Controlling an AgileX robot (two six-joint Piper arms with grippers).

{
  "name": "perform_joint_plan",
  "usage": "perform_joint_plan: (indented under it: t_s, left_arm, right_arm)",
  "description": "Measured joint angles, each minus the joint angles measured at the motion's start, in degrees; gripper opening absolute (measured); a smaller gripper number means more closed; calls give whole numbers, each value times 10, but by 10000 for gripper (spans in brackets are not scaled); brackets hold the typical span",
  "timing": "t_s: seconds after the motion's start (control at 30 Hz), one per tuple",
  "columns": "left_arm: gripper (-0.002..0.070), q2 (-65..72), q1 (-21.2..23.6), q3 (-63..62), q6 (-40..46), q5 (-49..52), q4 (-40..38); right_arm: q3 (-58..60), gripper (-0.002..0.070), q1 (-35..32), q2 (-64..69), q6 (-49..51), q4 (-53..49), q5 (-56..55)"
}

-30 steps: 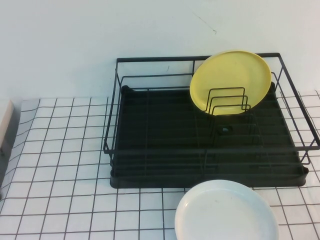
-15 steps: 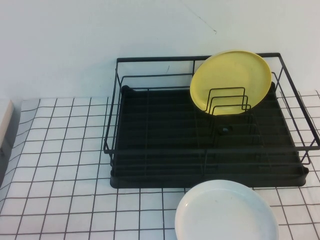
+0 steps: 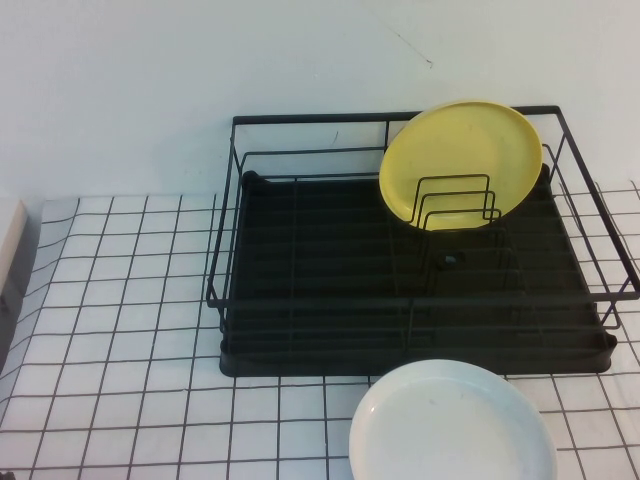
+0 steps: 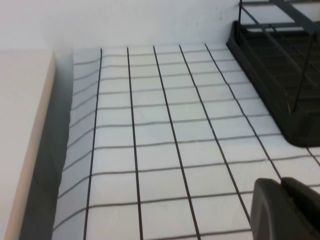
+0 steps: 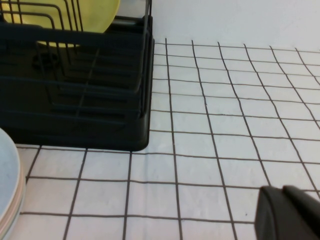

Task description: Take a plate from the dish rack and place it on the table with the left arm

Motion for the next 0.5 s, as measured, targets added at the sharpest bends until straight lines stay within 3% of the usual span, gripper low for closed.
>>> perform_joint_plan:
  t_s: [0.5]
  left_arm:
    - [-2, -28, 0, -1, 0, 36, 24]
  right_arm:
    - [0, -3, 0, 0, 0, 1, 0]
